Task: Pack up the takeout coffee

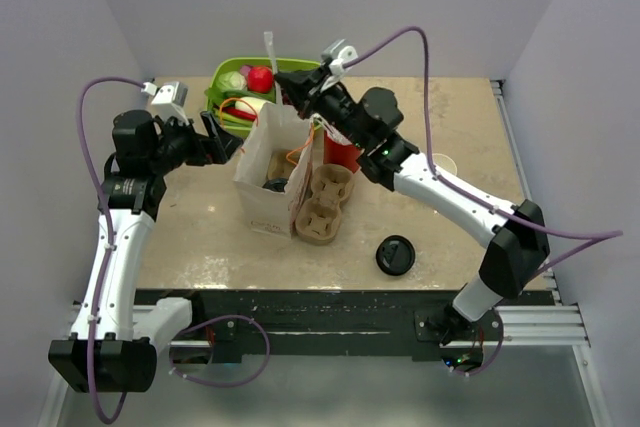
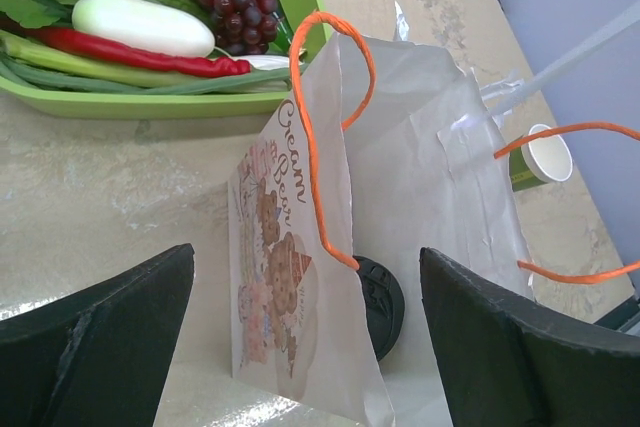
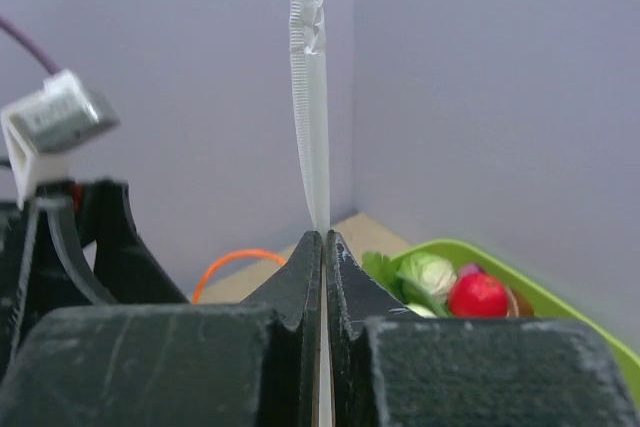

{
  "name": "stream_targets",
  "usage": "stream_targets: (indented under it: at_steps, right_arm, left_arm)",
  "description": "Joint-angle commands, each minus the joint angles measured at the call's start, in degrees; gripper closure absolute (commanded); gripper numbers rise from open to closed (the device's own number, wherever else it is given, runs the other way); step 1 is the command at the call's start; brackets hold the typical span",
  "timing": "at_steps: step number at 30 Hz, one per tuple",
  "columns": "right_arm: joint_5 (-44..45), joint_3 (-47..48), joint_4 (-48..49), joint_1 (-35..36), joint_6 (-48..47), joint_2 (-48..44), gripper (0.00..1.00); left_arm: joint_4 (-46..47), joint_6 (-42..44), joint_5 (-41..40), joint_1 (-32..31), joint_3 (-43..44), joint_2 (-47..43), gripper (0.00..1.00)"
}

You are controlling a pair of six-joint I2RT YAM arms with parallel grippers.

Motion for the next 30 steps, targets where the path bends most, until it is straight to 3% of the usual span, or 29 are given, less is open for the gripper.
stream_targets:
  at_steps: [1, 4, 5, 9, 11, 12, 16, 17, 20, 23, 26, 30]
  right_arm:
    - [1.49, -1.89, 2.2, 0.99, -6.3, -0.41, 1.0]
    - [1.4, -3.57, 0.9, 1.07, -6.39, -0.76, 0.64]
    - [1.4, -3.48, 0.28, 1.07, -6.39, -0.85, 0.45]
    - [2.98, -0.68, -3.76, 1.07, -5.69, -1.99, 0.28]
    - [4.03, 0.73, -6.66, 0.99, -4.99, -2.6, 0.25]
    - [4.91, 1.87, -8.5, 1.07, -4.12, -2.95, 0.13]
    - [16.23, 6.44, -18.66, 0.29, 2.3, -4.45, 0.02]
    - [21.82, 7.58, -21.67, -0.15, 4.75, -4.97, 0.02]
    - [25.39, 10.93, -34.15, -5.24, 11.08, -6.99, 0.02]
    - [24.87, 6.22, -42.43, -15.16, 18.38, -11.89, 0.02]
    - [24.07, 1.37, -51.03, -25.97, 20.77, -15.51, 0.02]
    - [37.4, -6.45, -57.91, -29.95, 19.98, -22.09, 0.02]
  left_arm:
    - [1.15, -0.46, -1.58, 0.01, 0.3, -1.26, 0.01]
    - [0.89, -0.38, -2.02, 0.01, 0.3, -1.0, 0.01]
    - [0.97, -0.29, -2.28, 0.01, 0.39, -1.18, 0.01]
    - [0.36, -0.64, -4.21, 0.02, 1.18, -1.44, 0.01]
    - [-0.17, -0.9, -5.35, 0.02, 1.97, -1.79, 0.01]
    - [-0.43, -1.16, -5.97, 0.01, 2.23, -1.88, 0.0]
    - [-1.84, -2.83, -11.32, 0.1, 4.43, -2.23, 0.0]
    - [-2.45, -3.18, -13.86, 0.02, 5.48, -2.14, 0.0]
    - [-4.2, -4.68, -17.73, 0.1, 8.03, -1.18, 0.0]
    - [-6.84, -6.7, -24.05, 0.28, 11.1, 1.54, 0.0]
    - [-7.46, -7.05, -25.22, 3.07, 13.13, 4.79, 0.0]
    - [-8.69, -9.77, -31.88, 5.81, 14.1, 9.45, 0.0]
